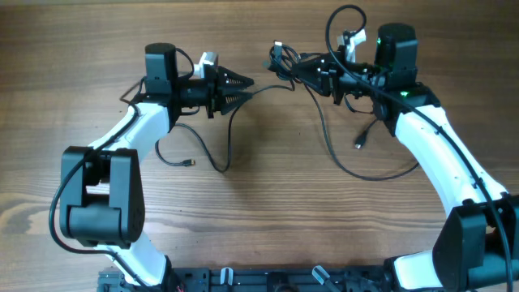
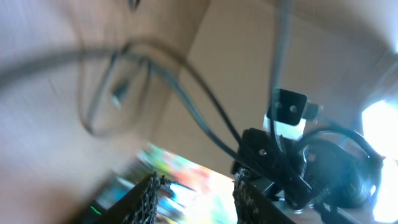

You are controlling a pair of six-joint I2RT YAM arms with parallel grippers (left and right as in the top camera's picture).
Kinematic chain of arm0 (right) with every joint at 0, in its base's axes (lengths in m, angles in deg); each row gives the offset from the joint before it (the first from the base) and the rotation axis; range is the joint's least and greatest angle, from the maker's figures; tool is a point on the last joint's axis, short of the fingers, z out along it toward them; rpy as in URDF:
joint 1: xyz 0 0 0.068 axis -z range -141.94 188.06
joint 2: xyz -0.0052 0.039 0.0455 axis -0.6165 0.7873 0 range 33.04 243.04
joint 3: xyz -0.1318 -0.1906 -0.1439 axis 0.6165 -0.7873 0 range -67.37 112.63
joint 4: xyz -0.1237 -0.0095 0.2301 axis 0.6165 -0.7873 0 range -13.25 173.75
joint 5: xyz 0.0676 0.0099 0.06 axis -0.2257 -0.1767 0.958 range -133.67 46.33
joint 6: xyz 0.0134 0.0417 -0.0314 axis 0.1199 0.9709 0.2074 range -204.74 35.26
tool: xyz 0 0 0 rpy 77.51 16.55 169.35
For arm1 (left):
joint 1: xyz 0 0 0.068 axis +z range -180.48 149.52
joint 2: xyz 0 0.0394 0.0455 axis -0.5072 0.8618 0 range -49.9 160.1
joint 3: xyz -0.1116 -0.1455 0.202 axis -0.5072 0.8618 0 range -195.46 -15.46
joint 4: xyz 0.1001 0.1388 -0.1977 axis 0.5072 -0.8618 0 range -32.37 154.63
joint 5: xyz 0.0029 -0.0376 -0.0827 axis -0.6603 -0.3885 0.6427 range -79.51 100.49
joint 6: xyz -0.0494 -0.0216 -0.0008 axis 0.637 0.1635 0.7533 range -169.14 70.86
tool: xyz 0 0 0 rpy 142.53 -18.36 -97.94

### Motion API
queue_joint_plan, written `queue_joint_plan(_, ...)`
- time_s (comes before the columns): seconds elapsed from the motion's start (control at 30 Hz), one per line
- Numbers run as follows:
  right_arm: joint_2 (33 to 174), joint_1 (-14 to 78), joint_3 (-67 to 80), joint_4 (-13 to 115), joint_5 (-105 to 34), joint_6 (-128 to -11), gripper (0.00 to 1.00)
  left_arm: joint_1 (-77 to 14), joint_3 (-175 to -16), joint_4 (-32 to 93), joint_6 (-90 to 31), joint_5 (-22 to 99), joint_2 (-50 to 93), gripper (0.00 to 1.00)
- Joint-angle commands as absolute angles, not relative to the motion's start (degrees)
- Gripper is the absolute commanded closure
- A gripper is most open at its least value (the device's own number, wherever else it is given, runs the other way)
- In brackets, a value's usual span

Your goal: Untangle cables

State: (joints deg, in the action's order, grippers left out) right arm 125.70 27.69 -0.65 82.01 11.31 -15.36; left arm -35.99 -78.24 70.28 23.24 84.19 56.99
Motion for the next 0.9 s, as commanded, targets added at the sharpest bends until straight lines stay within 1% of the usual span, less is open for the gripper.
queue_joint_plan(0.0, 125.7, 25.2, -0.2, 89.1, 11.4, -12.1, 0.96, -39.5, -78.3, 70.3, 50.4, 89.8, 55.8, 0.59)
queue_joint_plan(0.07, 125.7, 23.6, -0.2, 95.1, 11.4, -10.8, 0.96, -41.2, -78.3, 70.4, 55.2, 89.8, 55.8, 0.52)
queue_joint_plan(0.17, 125.7, 21.8, -0.2, 99.6, 10.7, -10.6, 0.96, -42.7, -78.3, 70.6, 59.7, 90.6, 55.8, 0.51)
queue_joint_plan(0.3, 125.9, 20.5, -0.3, 99.3, 9.7, -12.3, 0.96, -42.8, -78.3, 74.6, 65.4, 93.4, 55.8, 0.52)
queue_joint_plan(0.37, 125.9, 19.9, -0.3, 97.4, 9.7, -14.4, 0.96, -42.3, -78.3, 78.6, 67.3, 93.6, 55.8, 0.52)
queue_joint_plan(0.5, 125.9, 19.9, -0.3, 93.7, 9.3, -16.0, 0.96, -41.2, -78.3, 81.3, 68.3, 94.2, 55.8, 0.52)
queue_joint_plan(0.63, 125.9, 20.2, -0.3, 90.6, 5.8, -15.7, 0.96, -39.0, -78.3, 81.2, 68.3, 96.0, 55.8, 0.54)
queue_joint_plan(0.87, 125.9, 21.2, -0.3, 90.7, 2.6, -14.4, 0.96, -36.9, -78.3, 81.2, 66.8, 96.8, 55.8, 0.55)
